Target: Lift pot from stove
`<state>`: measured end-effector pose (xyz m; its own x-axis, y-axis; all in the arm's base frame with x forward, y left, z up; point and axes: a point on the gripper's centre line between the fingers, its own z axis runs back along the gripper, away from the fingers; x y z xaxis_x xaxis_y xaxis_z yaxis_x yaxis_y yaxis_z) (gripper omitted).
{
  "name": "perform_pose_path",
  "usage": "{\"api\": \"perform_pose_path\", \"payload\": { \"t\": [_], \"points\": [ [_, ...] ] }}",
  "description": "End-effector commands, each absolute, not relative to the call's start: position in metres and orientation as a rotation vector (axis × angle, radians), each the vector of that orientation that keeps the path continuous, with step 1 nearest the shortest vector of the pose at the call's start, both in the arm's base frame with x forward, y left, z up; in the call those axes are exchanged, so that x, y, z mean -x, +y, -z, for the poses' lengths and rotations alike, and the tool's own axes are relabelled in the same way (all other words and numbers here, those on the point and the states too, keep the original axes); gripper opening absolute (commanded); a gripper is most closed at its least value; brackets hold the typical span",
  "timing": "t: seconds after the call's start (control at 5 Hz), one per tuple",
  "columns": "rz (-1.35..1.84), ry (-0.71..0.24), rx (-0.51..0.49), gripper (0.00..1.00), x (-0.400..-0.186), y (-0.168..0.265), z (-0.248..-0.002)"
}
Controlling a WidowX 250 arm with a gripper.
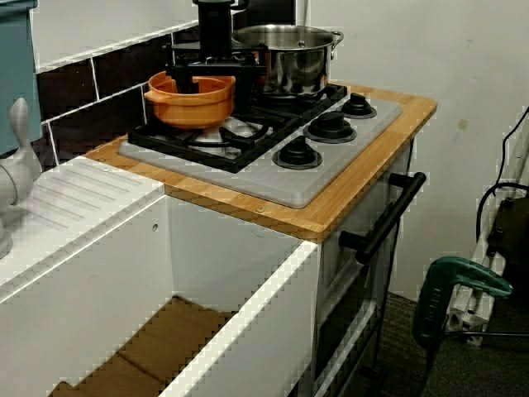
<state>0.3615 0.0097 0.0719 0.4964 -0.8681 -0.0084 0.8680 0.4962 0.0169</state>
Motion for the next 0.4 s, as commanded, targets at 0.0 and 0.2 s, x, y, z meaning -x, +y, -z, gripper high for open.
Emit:
{"api": "perform_pose_path", "payload": {
  "t": [0.0, 0.2],
  "points": [
    [1.013, -0.052, -0.03, 0.0, -0.3556, 0.0001, -0.0954],
    [1.008, -0.062, -0.045, 0.0, -0.3521, 0.001, -0.1013]
  ]
}}
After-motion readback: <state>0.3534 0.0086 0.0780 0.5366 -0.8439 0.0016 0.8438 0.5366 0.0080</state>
